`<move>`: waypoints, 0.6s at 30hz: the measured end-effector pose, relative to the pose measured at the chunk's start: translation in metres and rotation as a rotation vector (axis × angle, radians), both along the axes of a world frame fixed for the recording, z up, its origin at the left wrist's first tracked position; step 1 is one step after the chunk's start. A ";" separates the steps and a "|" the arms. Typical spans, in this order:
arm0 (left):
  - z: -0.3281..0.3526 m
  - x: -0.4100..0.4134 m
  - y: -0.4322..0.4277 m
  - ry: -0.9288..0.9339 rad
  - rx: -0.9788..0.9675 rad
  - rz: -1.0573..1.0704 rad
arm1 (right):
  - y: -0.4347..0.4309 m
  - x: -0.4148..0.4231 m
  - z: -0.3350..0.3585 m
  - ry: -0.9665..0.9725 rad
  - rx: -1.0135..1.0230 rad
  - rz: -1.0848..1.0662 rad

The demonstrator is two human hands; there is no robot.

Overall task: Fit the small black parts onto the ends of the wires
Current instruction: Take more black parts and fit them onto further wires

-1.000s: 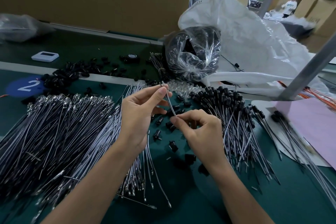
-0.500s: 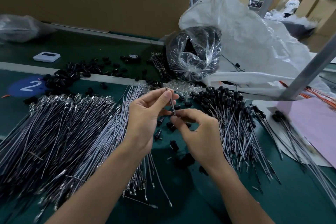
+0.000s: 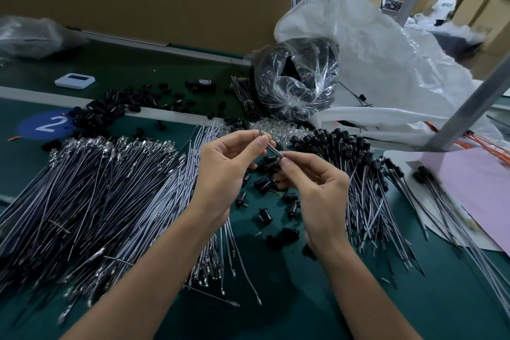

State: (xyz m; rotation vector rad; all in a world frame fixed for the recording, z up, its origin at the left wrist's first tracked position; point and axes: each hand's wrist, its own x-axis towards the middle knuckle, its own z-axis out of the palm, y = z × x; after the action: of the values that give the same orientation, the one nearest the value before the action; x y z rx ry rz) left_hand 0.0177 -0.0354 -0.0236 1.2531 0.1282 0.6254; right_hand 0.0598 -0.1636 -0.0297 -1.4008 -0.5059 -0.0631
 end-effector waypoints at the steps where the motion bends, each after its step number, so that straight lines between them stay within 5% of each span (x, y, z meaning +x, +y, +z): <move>1: 0.000 0.000 0.000 0.002 0.003 -0.003 | 0.000 0.001 0.000 -0.003 0.005 -0.014; 6: 0.001 0.001 0.004 0.042 -0.025 -0.062 | 0.000 0.006 -0.002 -0.053 -0.071 -0.085; 11: -0.016 0.005 0.016 0.405 0.744 0.357 | -0.003 0.009 -0.004 -0.126 -0.150 -0.173; 18: -0.028 0.003 0.015 0.618 1.253 0.377 | -0.007 0.014 -0.004 -0.257 -0.302 -0.276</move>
State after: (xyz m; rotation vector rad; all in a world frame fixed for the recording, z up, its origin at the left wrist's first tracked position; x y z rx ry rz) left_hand 0.0209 -0.0201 -0.0515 2.6640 0.5503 0.6179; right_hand 0.0740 -0.1706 -0.0341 -1.7647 -0.5463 -0.4085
